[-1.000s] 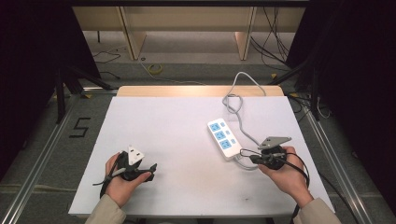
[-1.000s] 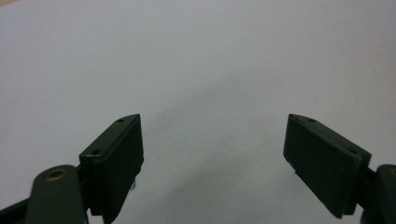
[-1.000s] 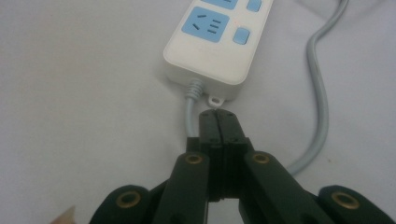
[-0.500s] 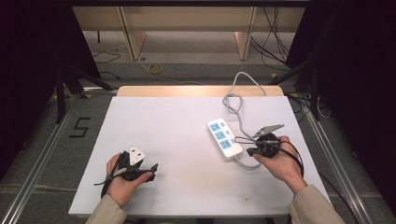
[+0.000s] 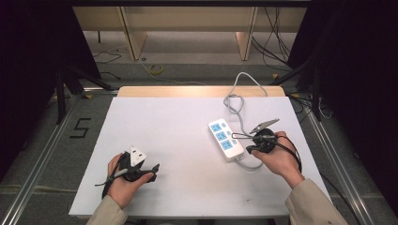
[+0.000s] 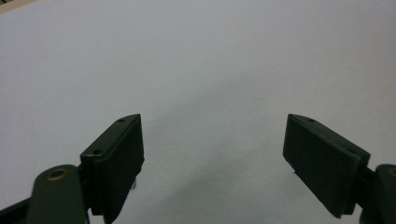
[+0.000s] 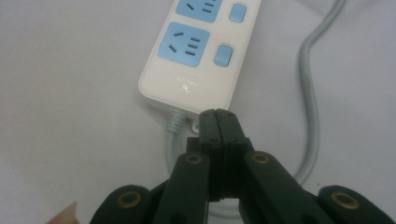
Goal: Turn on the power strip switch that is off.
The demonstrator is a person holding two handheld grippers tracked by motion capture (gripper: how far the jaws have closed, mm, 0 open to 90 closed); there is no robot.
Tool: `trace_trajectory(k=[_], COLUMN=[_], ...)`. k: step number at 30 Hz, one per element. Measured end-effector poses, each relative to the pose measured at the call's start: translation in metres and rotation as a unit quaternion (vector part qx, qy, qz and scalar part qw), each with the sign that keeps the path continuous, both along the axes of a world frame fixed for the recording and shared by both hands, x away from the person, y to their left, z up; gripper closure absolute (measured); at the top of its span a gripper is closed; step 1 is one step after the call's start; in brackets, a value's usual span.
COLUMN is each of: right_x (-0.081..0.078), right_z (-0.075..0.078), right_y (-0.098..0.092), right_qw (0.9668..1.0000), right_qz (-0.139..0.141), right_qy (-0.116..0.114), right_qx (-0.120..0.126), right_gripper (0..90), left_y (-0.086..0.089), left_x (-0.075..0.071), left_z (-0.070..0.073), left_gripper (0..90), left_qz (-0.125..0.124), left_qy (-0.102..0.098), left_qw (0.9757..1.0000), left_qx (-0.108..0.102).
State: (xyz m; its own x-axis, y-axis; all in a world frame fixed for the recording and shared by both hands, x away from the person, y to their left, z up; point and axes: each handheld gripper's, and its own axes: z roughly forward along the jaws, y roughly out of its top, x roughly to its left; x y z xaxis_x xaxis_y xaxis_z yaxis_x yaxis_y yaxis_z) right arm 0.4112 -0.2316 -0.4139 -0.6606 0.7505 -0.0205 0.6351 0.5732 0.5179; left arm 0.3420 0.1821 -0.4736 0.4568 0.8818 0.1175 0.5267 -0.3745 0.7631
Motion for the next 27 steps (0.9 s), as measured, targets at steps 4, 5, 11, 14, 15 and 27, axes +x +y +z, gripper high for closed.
trace_trajectory(k=[4,5,11,14,15,27], right_x=[0.003,0.003,0.009,0.011,0.012,0.022], right_z=[-0.001,-0.001,0.0,0.003,0.003,0.002], right_y=[0.002,0.002,0.006,0.007,0.007,0.012], right_qw=[1.0,1.0,0.9999,0.9999,0.9999,0.9998], right_qz=[-0.001,-0.001,0.0,-0.001,-0.002,-0.008], right_qy=[0.005,0.005,0.012,0.009,0.009,0.018], right_qx=[-0.003,-0.003,-0.01,-0.006,-0.005,-0.01], right_gripper=[90.0,90.0,90.0,90.0,90.0,90.0], left_y=[0.0,0.0,-0.001,-0.002,-0.001,-0.002], left_x=[0.0,0.0,0.0,0.0,-0.001,0.0], left_z=[0.0,0.0,-0.001,0.0,0.0,-0.001], left_gripper=[20.5,20.5,20.5,20.5,20.5,20.4], left_qz=[0.0,0.0,-0.002,-0.001,-0.001,-0.002], left_qy=[0.0,0.0,0.003,0.002,0.002,0.005], left_qw=[1.0,1.0,1.0,1.0,1.0,1.0], left_qx=[-0.002,-0.002,-0.002,-0.002,-0.001,0.0])
